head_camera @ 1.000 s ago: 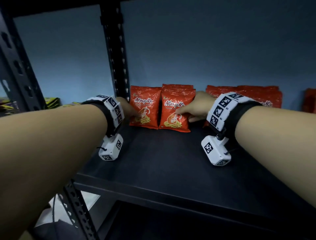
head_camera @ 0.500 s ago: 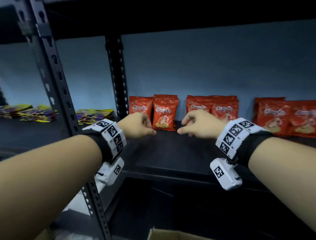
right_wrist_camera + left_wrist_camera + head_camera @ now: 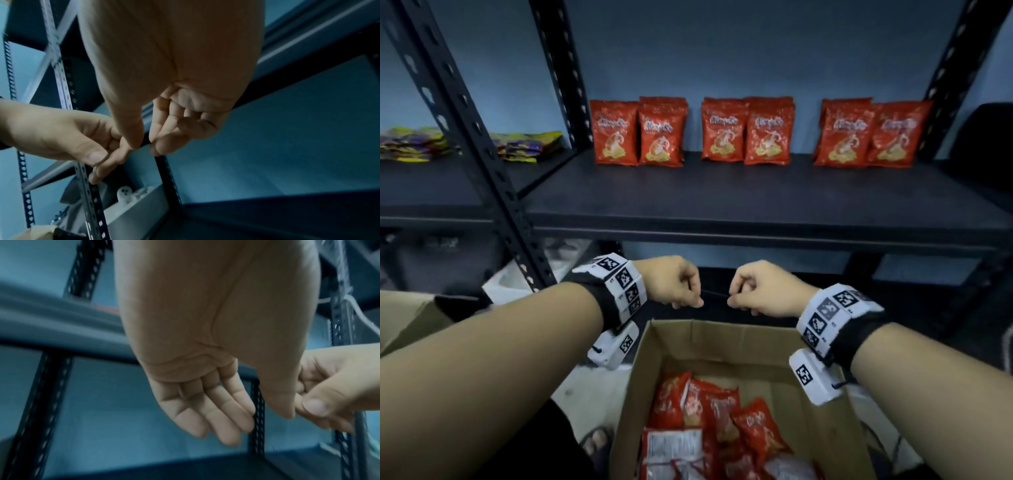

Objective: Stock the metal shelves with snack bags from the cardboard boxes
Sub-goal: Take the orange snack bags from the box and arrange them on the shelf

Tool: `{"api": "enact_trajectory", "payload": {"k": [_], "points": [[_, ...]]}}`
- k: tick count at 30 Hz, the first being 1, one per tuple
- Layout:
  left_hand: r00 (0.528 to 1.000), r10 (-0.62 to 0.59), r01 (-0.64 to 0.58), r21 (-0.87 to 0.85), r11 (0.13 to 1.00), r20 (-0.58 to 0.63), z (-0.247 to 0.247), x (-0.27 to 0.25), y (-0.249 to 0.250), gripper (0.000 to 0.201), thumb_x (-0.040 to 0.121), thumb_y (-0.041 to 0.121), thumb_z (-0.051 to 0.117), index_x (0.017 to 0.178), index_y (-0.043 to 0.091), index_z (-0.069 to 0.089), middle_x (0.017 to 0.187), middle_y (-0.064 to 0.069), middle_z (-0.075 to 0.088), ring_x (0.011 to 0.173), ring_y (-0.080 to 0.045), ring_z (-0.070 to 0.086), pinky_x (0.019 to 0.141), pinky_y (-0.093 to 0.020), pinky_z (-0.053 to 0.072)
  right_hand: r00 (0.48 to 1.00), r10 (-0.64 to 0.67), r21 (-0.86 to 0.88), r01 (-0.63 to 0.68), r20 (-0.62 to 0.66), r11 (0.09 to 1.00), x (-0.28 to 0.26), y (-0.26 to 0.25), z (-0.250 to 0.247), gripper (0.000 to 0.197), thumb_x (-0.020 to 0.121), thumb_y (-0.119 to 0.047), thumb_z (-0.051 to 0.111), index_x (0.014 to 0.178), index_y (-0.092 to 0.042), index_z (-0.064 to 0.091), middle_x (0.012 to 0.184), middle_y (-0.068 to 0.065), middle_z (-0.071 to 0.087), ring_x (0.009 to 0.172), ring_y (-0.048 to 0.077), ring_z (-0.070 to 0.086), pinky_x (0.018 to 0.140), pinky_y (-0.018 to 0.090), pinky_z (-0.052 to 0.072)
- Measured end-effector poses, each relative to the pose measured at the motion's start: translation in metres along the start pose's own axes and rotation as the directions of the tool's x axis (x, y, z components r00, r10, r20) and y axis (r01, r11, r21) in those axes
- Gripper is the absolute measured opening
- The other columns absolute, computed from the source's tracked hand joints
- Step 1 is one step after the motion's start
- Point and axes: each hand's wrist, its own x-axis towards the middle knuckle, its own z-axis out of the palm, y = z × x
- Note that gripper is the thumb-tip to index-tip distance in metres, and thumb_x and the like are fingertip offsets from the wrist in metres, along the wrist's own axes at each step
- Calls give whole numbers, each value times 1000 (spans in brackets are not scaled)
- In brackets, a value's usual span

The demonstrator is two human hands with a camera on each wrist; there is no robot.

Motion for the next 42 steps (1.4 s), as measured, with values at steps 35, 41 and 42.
{"api": "enact_trajectory", "payload": {"k": [35, 41, 42], "points": [[794, -280, 297, 58, 953, 539, 291, 100, -166, 31, 81, 5, 84, 107, -5, 70, 88, -6, 62, 60, 0, 58, 53, -5, 42, 647, 686, -205, -660, 333, 723, -24, 283, 272, 131, 58, -60, 86, 158, -35, 4, 137, 8, 62, 115, 33, 65, 99, 47, 54], [859, -316, 328, 41, 944, 403, 284, 95, -161, 31, 74, 18, 89, 101, 18, 72, 94, 0, 65, 89, -21, 63, 77, -30, 54, 621, 740, -158, -729, 257, 666, -24, 264, 268, 122, 69, -59, 84, 161, -33, 9, 141, 14, 58, 120, 35, 62, 102, 43, 51], [864, -332, 345, 36, 938, 379, 282, 94, -160, 37, 75, 19, 89, 108, 18, 72, 102, 1, 68, 97, -21, 65, 85, -34, 56, 618, 736, -152, -728, 276, 668, -24, 262, 268, 125, 70, -57, 85, 162, -34, 4, 141, 13, 58, 120, 34, 63, 102, 42, 52]]}}
